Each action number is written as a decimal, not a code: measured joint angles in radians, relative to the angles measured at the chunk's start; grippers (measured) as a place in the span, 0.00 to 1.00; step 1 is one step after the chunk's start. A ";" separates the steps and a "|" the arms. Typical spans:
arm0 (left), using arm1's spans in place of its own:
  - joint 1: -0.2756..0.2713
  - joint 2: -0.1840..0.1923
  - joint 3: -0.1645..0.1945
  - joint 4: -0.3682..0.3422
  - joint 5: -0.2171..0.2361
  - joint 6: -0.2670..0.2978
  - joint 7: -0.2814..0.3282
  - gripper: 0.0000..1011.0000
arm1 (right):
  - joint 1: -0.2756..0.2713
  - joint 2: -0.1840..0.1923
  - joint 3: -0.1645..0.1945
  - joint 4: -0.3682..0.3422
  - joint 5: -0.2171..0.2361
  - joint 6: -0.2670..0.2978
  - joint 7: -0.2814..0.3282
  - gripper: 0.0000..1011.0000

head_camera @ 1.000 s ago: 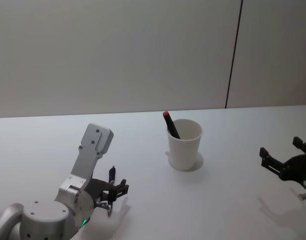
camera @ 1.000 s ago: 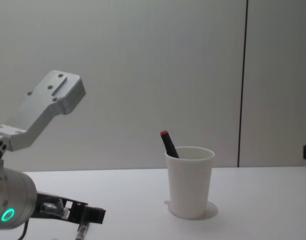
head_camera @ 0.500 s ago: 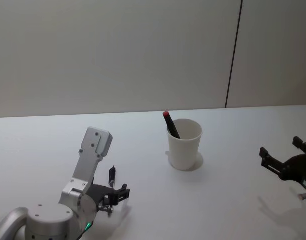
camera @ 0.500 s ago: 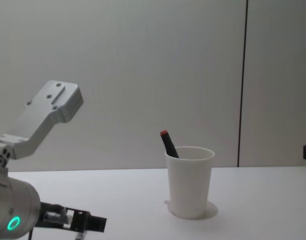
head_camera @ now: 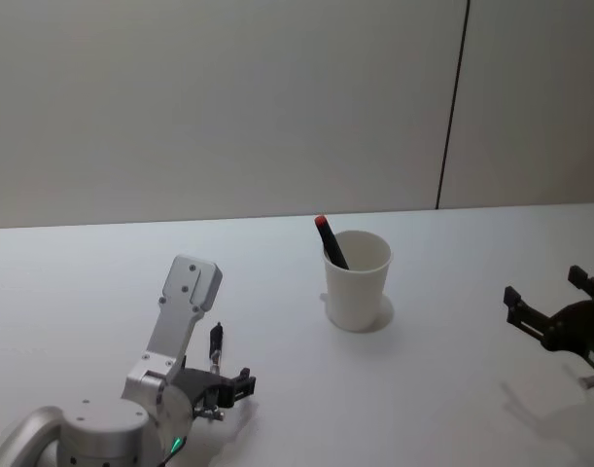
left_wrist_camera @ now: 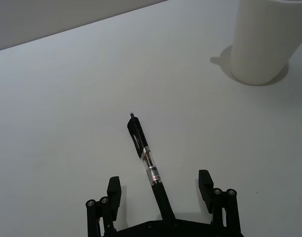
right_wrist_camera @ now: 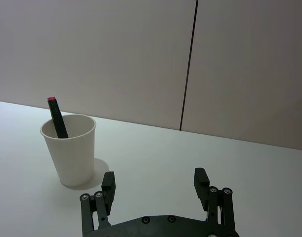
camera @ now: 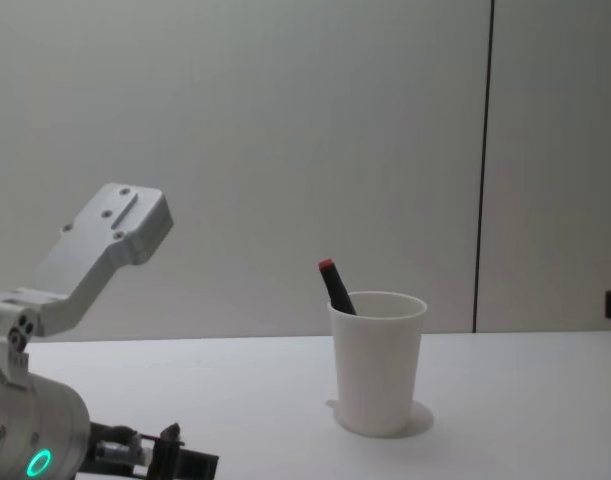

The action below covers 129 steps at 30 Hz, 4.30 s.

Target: Place the pen into the pen holder.

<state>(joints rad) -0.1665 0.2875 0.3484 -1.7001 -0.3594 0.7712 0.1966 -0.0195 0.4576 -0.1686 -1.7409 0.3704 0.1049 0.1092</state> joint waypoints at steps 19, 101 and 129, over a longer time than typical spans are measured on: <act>-0.018 -0.022 -0.013 0.036 0.018 0.018 -0.020 0.99 | 0.000 0.000 0.000 0.000 0.000 0.000 0.000 0.99; -0.026 -0.047 -0.085 0.050 0.131 -0.166 -0.095 0.12 | 0.000 0.000 0.000 0.000 0.000 0.000 0.000 0.99; -0.061 0.022 -0.120 0.064 0.216 -0.576 -0.397 0.12 | 0.000 0.000 0.000 0.000 0.000 0.000 0.000 0.99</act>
<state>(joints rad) -0.2270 0.3094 0.2288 -1.6356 -0.1434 0.1948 -0.2000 -0.0195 0.4576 -0.1686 -1.7410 0.3704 0.1049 0.1092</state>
